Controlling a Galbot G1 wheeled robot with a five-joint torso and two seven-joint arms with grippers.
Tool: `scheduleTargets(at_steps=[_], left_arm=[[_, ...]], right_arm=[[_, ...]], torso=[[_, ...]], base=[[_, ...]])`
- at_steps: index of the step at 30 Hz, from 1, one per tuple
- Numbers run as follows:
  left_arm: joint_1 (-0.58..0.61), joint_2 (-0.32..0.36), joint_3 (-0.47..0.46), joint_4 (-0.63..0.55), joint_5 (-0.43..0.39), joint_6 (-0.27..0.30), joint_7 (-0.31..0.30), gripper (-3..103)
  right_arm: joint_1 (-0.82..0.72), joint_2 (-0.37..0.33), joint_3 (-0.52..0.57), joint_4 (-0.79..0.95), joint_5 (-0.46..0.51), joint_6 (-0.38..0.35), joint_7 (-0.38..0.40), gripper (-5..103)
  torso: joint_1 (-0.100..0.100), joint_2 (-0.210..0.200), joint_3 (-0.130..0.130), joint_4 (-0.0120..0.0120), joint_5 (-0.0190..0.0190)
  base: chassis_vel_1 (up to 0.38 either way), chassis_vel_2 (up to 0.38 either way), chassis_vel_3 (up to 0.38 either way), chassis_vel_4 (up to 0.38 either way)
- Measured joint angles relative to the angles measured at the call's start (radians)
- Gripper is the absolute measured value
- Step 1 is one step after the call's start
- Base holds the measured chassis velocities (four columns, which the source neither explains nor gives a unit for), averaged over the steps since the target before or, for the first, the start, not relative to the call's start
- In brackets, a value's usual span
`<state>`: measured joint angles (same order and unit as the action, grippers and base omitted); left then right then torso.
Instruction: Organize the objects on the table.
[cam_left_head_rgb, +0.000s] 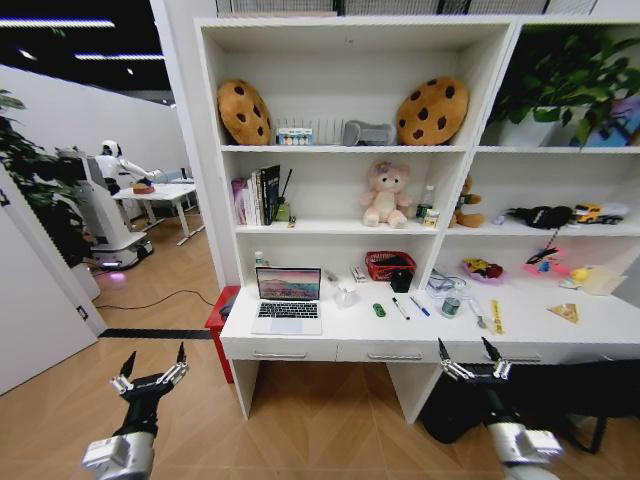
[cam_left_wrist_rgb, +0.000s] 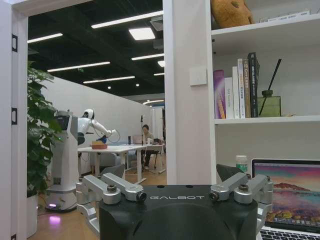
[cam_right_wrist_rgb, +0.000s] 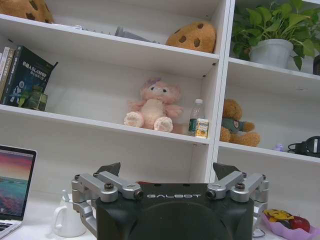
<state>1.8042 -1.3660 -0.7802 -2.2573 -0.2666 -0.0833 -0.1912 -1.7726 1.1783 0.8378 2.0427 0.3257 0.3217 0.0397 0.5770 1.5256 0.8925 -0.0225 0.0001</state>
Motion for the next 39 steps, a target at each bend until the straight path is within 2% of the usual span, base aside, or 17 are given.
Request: scheduleTargets(at_steps=[39], left_arm=[[0.004, -0.005, 0.005, -0.003, 0.001, 0.000, -0.002, 100]], right_arm=[[-0.004, 0.005, -0.002, -0.012, -0.009, 0.005, 0.001, 100]], torso=[[0.000, 0.000, 0.000, -0.0002, -0.0001]], base=[[-0.103, 0.102, 0.105, -0.111]])
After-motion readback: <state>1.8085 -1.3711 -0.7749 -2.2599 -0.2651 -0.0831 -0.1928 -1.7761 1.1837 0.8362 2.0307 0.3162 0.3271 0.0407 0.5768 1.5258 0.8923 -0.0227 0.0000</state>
